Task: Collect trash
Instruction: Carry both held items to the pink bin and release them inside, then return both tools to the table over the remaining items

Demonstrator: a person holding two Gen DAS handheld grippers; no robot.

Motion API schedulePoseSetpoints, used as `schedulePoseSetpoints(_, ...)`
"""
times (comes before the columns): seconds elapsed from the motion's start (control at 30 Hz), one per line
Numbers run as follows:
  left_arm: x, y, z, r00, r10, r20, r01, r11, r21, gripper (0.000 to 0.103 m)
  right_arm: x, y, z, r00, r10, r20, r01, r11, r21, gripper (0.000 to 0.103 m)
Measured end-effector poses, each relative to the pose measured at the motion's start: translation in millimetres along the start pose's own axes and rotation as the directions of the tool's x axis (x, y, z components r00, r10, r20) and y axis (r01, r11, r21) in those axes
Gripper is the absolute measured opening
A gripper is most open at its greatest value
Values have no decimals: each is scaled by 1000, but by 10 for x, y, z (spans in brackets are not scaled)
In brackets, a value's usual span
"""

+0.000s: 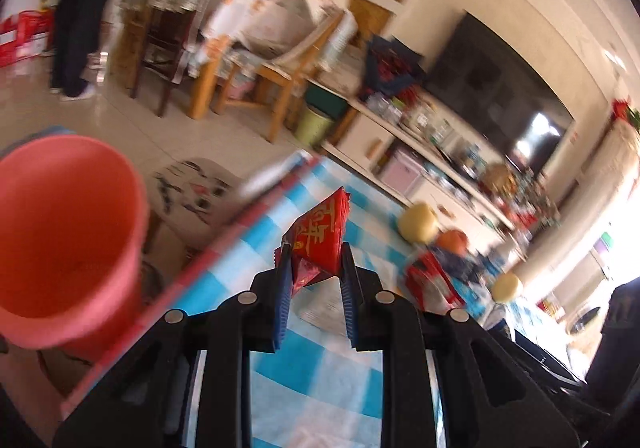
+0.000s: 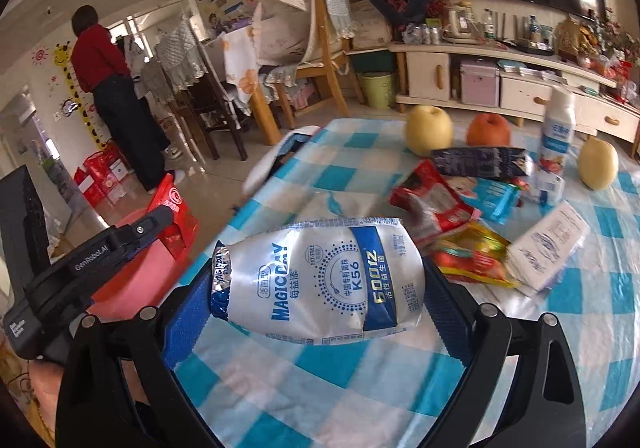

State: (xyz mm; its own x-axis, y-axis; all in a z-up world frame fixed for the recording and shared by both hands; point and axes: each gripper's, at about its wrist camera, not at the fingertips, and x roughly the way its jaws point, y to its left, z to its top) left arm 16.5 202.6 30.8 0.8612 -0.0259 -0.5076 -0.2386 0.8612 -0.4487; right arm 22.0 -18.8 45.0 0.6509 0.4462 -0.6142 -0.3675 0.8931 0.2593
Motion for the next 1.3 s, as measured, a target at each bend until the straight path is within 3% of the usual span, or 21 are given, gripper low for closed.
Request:
schedulePoseSetpoints(0.13, -174, 494, 228, 985, 153, 80, -141, 981, -133, 24, 264, 637, 234, 995, 97, -13, -97, 992, -85, 94)
schedulePoseSetpoints(0.2, -222, 776, 310, 971, 222, 88, -199, 956, -217, 24, 405, 960, 341, 990, 141, -25, -143, 981, -130, 94)
schedulePoseSetpoints(0.3, -242, 1266, 414, 947, 317, 52, -280, 893, -353, 24, 643, 1408, 476, 979, 198, -49, -203, 961, -185, 94)
schedulePoseSetpoints(0.47, -212, 1813, 533, 922, 387, -25, -352, 810, -469, 24, 1095, 1971, 660, 947, 296, -125, -315, 933, -174, 95)
schedulePoseSetpoints(0.57, -177, 2008, 561, 919, 389, -63, -368, 789, -493, 24, 1366, 2238, 709, 913, 356, -197, -386, 912, -141, 95)
schedulePoseSetpoints(0.73, -121, 2087, 470, 910, 402, -99, -395, 773, -496, 32, 1726, 2433, 672, 863, 403, -304, -433, 901, -34, 96)
schedulePoseSetpoints(0.9, -58, 1998, 409, 909, 406, -91, -399, 791, -464, 48, 1735, 2300, 619, 853, 447, -268, -453, 890, 42, 97)
schedulePoseSetpoints(1.03, -74, 1897, 399, 906, 417, -69, -403, 803, -439, 65, 1592, 2156, 580, 869, 436, -232, -442, 896, 28, 97)
schedulePoseSetpoints(1.17, -61, 1773, 401, 901, 432, -47, -413, 816, -406, 71, 1444, 1948, 543, 883, 424, -203, -426, 904, 34, 97)
schedulePoseSetpoints(1.3, -73, 1631, 386, 906, 423, 12, -385, 836, -390, 81, 1256, 1802, 457, 926, 337, -168, -347, 938, -31, 97)
